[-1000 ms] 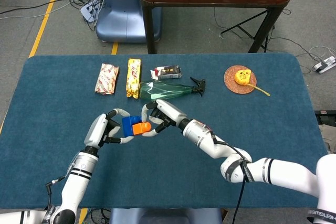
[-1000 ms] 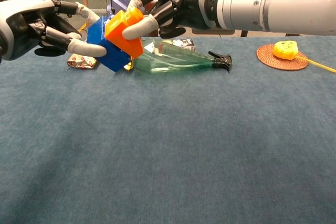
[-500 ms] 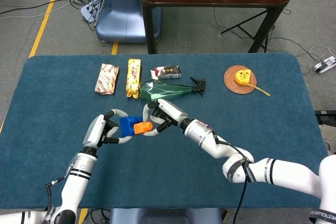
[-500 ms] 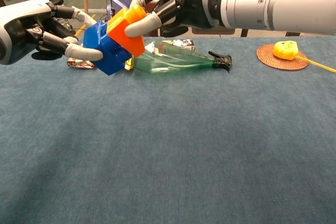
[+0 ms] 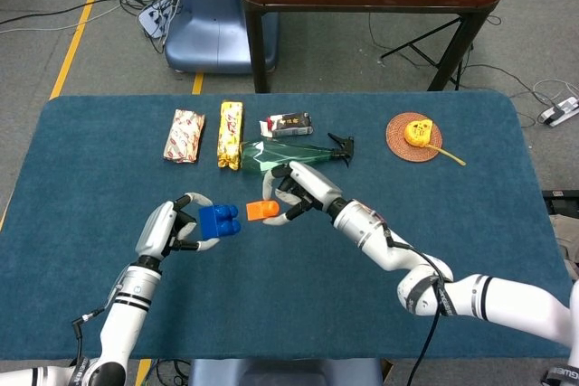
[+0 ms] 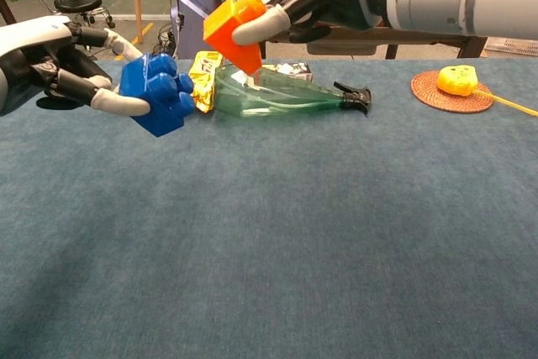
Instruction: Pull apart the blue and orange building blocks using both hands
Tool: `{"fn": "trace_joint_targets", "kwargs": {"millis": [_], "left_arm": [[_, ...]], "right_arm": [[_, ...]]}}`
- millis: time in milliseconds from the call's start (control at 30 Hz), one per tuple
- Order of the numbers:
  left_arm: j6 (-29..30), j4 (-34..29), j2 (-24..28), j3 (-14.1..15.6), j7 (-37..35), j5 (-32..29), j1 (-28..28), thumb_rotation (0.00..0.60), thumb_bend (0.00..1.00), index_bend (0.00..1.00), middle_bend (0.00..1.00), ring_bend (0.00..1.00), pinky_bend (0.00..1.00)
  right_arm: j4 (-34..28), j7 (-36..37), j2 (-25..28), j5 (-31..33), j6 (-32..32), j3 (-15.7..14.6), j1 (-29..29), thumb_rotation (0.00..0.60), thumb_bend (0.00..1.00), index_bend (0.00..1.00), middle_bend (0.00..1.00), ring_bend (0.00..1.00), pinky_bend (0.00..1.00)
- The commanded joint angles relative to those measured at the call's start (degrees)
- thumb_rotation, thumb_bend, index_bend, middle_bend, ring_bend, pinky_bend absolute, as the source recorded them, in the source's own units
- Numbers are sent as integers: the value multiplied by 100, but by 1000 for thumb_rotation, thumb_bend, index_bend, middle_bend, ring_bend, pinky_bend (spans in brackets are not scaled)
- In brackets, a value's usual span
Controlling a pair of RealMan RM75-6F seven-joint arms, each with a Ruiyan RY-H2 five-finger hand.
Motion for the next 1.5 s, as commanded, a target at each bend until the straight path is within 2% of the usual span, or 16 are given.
{"fn": "trace_joint_targets", "kwargs": {"millis": [33, 133, 367, 467, 533, 633, 667, 733, 833, 1000, 1167, 1233, 1300, 1367, 1500], "left_arm": [[-67, 12, 46, 61, 100, -18, -9, 600, 0, 740, 1000, 1000, 1000], [-185, -2, 105, 142, 263, -72, -45, 600, 0, 732, 1000, 1000, 1000], [-448, -95, 246, 253, 757, -391, -216, 600, 0, 723, 1000, 1000, 1000], [-453, -117, 249, 268, 925, -482, -276, 600, 0, 674, 1000, 1000, 1000], [-422, -109, 234, 281, 1024, -508, -302, 600, 0, 584, 1000, 1000, 1000], [-334, -73, 192, 335, 1271, -533, -351, 600, 0, 390, 1000, 998, 1000], [-300, -62, 180, 353, 1345, -531, -361, 600, 0, 329, 1000, 996, 1000], [-220, -37, 155, 398, 1516, -531, -380, 600, 0, 197, 1000, 989, 1000], [-60, 6, 121, 468, 1806, -518, -398, 600, 0, 76, 1000, 985, 1000], [164, 29, 87, 496, 1823, -366, -309, 600, 0, 32, 994, 963, 1000], [407, 42, 307, 568, 1720, -30, -108, 600, 0, 54, 878, 853, 1000], [533, 67, 418, 604, 1706, 85, -9, 600, 0, 79, 769, 803, 1000], [715, 107, 541, 667, 1765, 221, 111, 600, 0, 92, 702, 759, 999], [844, 203, 685, 742, 1678, 418, 252, 600, 0, 76, 616, 677, 960], [1016, 457, 975, 841, 1430, 683, 515, 600, 0, 35, 453, 503, 766]], "right_arm": [[-10, -394, 187, 20, 187, -163, -119, 600, 274, 711, 1000, 1000, 1000], [24, -972, 327, 56, 358, -379, -192, 600, 280, 711, 1000, 1000, 1000], [227, -2948, 387, 308, 851, -1019, -249, 600, 295, 711, 1000, 1000, 1000], [317, -3730, 344, 506, 992, -1245, -240, 600, 288, 696, 988, 1000, 1000], [366, -4113, 299, 654, 1069, -1347, -239, 600, 242, 604, 974, 1000, 1000], [450, -4623, 205, 890, 1216, -1471, -257, 600, 44, 388, 960, 1000, 1000], [467, -4713, 185, 934, 1252, -1491, -266, 600, 7, 315, 955, 1000, 1000], [489, -4857, 166, 1002, 1315, -1521, -293, 600, 0, 201, 941, 1000, 1000], [460, -4932, 207, 1058, 1364, -1530, -344, 600, 0, 76, 900, 994, 972], [264, -4951, 396, 1023, 1505, -1538, -482, 600, 0, 28, 793, 907, 892], [-175, -5206, 788, 948, 1848, -1651, -722, 600, 0, 29, 627, 749, 797], [-358, -5327, 952, 922, 2014, -1708, -835, 600, 0, 53, 557, 660, 746], [-569, -5423, 1139, 869, 2217, -1782, -991, 600, 0, 92, 500, 587, 693], [-728, -5428, 1304, 762, 2431, -1861, -1180, 600, 0, 124, 454, 526, 620], [-857, -5404, 1553, 486, 2918, -2029, -1599, 600, 0, 160, 381, 429, 467]]}}
